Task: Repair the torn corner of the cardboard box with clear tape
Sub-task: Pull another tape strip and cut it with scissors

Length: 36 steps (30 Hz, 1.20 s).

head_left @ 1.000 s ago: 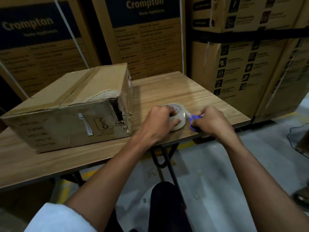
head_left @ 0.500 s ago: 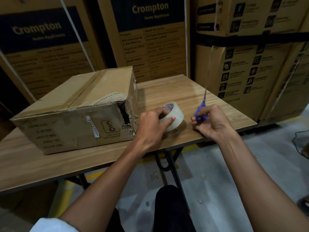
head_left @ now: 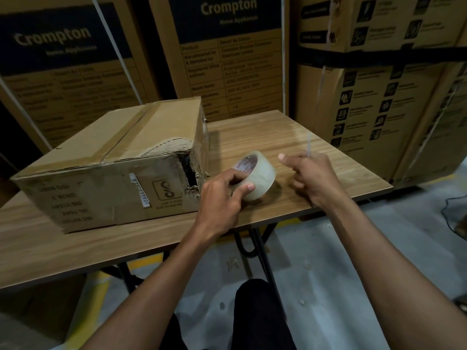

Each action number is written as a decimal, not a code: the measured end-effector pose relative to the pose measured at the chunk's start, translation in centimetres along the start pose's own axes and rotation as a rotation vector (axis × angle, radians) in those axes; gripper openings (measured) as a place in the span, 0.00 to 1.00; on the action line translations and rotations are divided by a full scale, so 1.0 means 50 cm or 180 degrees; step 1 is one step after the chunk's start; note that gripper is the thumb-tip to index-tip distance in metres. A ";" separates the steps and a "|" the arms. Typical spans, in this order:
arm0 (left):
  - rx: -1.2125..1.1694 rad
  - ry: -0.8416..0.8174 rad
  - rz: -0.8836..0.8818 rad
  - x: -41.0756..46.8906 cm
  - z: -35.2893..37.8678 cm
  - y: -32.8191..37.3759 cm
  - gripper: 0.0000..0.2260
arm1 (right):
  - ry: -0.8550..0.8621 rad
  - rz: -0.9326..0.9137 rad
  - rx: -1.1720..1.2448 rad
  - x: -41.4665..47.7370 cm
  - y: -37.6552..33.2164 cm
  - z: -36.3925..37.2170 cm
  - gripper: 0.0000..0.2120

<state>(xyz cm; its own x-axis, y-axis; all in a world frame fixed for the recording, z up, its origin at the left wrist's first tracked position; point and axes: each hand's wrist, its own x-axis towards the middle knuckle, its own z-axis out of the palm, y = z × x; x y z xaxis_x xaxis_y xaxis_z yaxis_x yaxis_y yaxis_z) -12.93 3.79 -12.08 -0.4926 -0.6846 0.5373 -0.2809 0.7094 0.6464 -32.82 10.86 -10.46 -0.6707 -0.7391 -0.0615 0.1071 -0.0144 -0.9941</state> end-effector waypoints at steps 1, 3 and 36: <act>-0.0011 0.0050 -0.0002 -0.002 0.001 -0.003 0.03 | -0.0006 -0.0224 -0.0467 0.000 0.005 0.007 0.14; 0.0012 0.0120 -0.0006 -0.003 0.004 -0.005 0.03 | -0.0181 -0.0405 -0.0952 -0.014 0.010 0.022 0.20; -0.0979 -0.0171 -0.0660 0.019 0.018 0.004 0.09 | 0.0566 -0.2255 -0.1783 -0.089 0.016 0.079 0.08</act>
<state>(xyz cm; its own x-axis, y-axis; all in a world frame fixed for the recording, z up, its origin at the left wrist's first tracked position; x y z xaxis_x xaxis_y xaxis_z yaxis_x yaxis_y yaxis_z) -14.19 3.44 -11.90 -0.4960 -0.7929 0.3539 -0.1227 0.4675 0.8755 -26.85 11.46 -10.63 -0.5518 -0.5670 0.6116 -0.7118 -0.0619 -0.6996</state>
